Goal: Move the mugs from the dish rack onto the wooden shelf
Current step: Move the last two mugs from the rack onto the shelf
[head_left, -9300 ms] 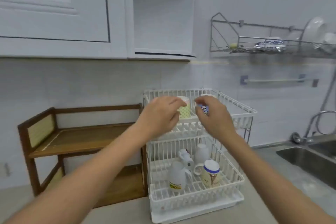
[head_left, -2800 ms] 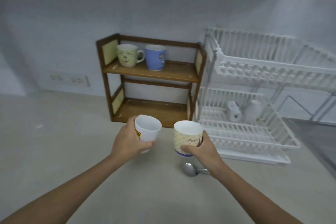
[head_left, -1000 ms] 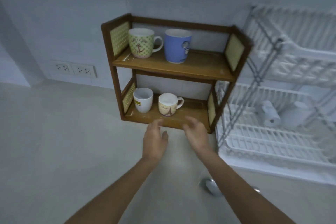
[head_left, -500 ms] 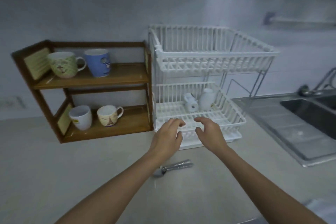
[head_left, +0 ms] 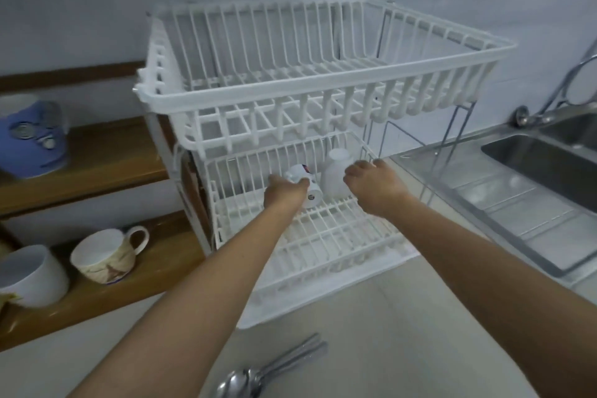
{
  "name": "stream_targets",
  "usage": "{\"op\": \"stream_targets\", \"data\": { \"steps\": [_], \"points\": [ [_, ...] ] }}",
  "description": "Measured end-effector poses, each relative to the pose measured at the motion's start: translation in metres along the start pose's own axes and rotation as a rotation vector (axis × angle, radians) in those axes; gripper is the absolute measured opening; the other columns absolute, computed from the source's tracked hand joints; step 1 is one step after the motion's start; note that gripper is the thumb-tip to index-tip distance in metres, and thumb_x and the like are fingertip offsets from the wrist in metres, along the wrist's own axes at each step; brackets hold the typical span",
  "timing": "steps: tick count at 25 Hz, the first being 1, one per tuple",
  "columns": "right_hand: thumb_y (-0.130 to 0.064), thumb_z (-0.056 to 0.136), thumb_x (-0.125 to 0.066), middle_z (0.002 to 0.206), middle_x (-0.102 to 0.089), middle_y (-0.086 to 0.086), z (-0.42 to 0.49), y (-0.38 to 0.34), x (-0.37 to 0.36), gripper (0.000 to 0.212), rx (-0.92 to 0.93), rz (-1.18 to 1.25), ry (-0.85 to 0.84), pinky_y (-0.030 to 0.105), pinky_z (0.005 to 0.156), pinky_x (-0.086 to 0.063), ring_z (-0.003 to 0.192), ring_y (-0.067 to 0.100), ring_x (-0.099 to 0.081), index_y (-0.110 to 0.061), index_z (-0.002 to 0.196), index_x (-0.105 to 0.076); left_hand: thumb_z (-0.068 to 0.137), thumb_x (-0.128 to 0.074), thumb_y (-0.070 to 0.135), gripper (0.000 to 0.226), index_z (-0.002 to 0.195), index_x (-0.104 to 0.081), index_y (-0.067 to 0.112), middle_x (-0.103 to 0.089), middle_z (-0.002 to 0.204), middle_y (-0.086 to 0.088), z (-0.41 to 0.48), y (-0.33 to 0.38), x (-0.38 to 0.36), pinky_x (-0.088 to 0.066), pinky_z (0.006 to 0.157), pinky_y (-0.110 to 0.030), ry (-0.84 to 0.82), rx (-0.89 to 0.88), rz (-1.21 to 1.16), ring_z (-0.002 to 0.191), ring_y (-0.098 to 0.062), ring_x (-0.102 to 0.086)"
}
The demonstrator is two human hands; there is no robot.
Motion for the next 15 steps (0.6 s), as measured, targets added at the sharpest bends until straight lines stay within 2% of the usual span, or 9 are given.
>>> {"op": "stream_targets", "data": {
  "steps": [2,4,6,8,9,11,13,15],
  "points": [
    [-0.011,0.089,-0.055,0.144,-0.041,0.007,0.033,0.003,-0.010,0.046,0.002,-0.036,0.028,0.044,0.110,-0.027,0.135,0.026,-0.033,-0.011,0.133,-0.044,0.084,-0.067,0.033,0.078,0.141,-0.022,0.004,-0.046,0.140,-0.015,0.032,0.002,-0.014,-0.041,0.076,-0.033,0.037,0.062,-0.113,0.116,-0.033,-0.054],
    [-0.012,0.096,-0.045,0.146,-0.040,0.009,0.061,-0.003,-0.022,0.037,0.040,0.021,0.050,0.047,0.114,-0.016,0.138,0.026,-0.027,-0.010,0.134,-0.046,0.080,-0.071,0.032,0.081,0.137,-0.020,0.004,-0.048,0.136,-0.017,0.058,0.001,-0.028,-0.044,0.076,-0.034,0.053,0.068,-0.126,0.114,-0.034,-0.054],
    [-0.016,0.099,-0.042,0.151,-0.034,0.009,0.082,-0.010,-0.034,0.039,0.087,0.002,0.017,0.049,0.115,-0.008,0.142,0.027,-0.018,-0.011,0.138,-0.042,0.077,-0.074,0.032,0.082,0.135,-0.023,0.007,-0.049,0.132,-0.017,0.078,-0.002,-0.042,-0.047,0.068,-0.030,0.034,0.090,-0.091,0.109,-0.033,-0.057],
    [-0.019,0.094,-0.054,0.155,-0.024,0.008,0.097,-0.011,-0.045,0.054,0.112,-0.207,0.011,0.051,0.115,-0.012,0.145,0.032,-0.010,-0.014,0.143,-0.031,0.072,-0.077,0.032,0.084,0.134,-0.025,0.010,-0.050,0.129,-0.015,0.093,-0.006,-0.051,-0.048,0.052,-0.026,0.007,0.129,-0.044,0.103,-0.031,-0.059],
    [-0.021,0.090,-0.060,0.156,-0.021,0.009,0.102,-0.012,-0.051,0.064,0.124,-0.337,0.021,0.053,0.115,-0.016,0.146,0.034,-0.009,-0.014,0.144,-0.026,0.069,-0.079,0.033,0.084,0.132,-0.028,0.011,-0.052,0.125,-0.015,0.099,-0.007,-0.052,-0.047,0.050,-0.026,-0.001,0.141,-0.031,0.097,-0.030,-0.059],
    [-0.027,0.088,-0.062,0.154,-0.022,0.011,0.108,-0.015,-0.061,0.072,0.115,-0.497,0.033,0.053,0.111,-0.023,0.144,0.038,-0.012,-0.012,0.145,-0.021,0.062,-0.083,0.035,0.085,0.126,-0.033,0.011,-0.057,0.117,-0.014,0.111,-0.011,-0.052,-0.055,0.061,-0.033,-0.012,0.164,-0.039,0.090,-0.029,-0.061],
    [-0.029,0.088,-0.059,0.151,-0.027,0.013,0.112,-0.017,-0.064,0.069,0.125,-0.572,0.037,0.049,0.105,-0.032,0.141,0.039,-0.019,-0.011,0.144,-0.022,0.055,-0.086,0.036,0.085,0.122,-0.039,0.011,-0.061,0.113,-0.013,0.117,-0.014,-0.051,-0.060,0.075,-0.044,-0.017,0.183,-0.075,0.090,-0.031,-0.066],
    [-0.028,0.087,-0.059,0.147,-0.032,0.012,0.110,-0.014,-0.068,0.066,0.137,-0.611,0.052,0.044,0.101,-0.036,0.137,0.036,-0.027,-0.012,0.141,-0.026,0.052,-0.087,0.034,0.084,0.121,-0.044,0.010,-0.064,0.111,-0.014,0.115,-0.018,-0.050,-0.060,0.075,-0.048,-0.012,0.197,-0.124,0.089,-0.033,-0.068]
  ]
}}
Point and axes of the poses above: each hand's wrist, its own z-axis towards the middle knuckle, its own x-axis out of the back of the hand, y = z × x, the point moved 3 cm from there along z, towards the middle knuckle
